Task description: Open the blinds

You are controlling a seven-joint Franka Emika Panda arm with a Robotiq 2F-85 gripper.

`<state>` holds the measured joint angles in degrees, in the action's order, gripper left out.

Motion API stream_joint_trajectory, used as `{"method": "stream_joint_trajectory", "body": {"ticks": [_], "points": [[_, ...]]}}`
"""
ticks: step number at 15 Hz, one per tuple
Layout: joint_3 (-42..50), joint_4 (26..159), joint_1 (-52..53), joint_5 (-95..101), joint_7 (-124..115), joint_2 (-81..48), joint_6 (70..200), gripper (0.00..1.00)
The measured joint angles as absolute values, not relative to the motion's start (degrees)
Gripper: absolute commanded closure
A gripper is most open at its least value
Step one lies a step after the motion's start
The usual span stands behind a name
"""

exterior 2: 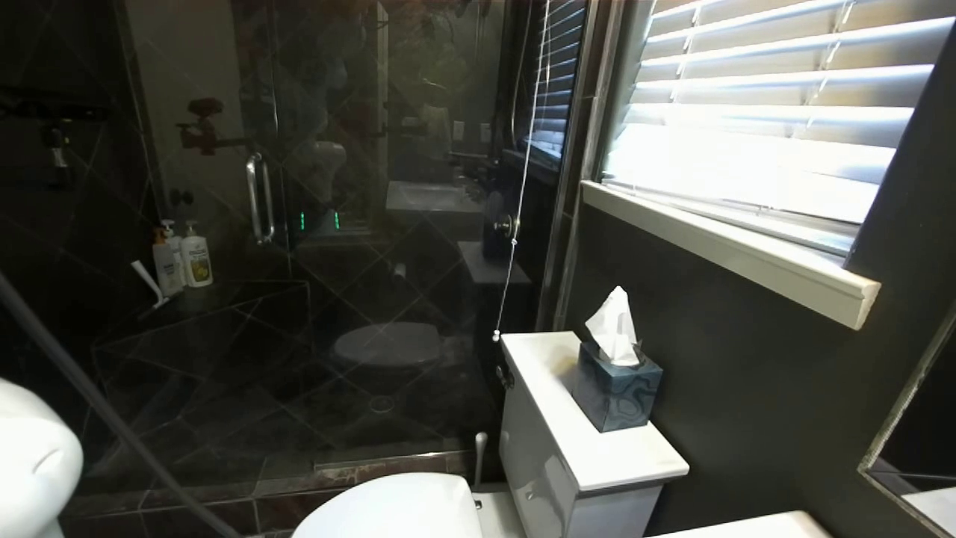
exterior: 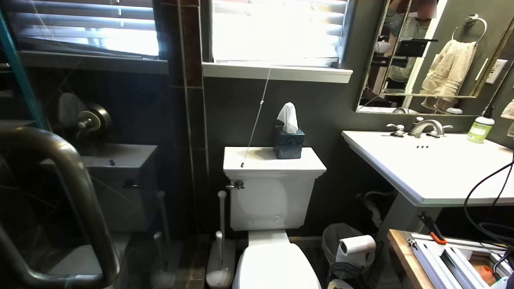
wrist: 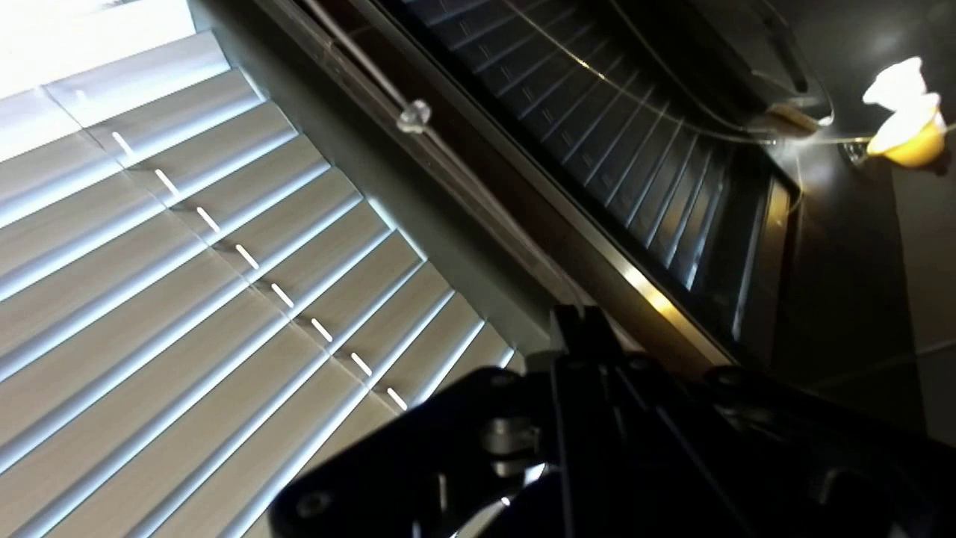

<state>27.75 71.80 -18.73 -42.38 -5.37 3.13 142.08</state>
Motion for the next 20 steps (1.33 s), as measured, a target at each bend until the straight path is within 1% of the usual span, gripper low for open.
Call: {"method": "stream_joint_trajectory", "body": {"ticks": [5,8,15,20], "points": [[29.0,65.4,-22.8,-47.4,-9.8,-0.5,142.6,1.00],[29.1,62.5,-25.4,-46.2,-11.7,-2.6,142.7,1.00],[29.2,59.1,-30.2,-26.6,-15.4,-10.9,144.3,1.00],[33.4,58.0,-30.0,-12.6,-18.9,-16.6,143.9,1.00]]}}
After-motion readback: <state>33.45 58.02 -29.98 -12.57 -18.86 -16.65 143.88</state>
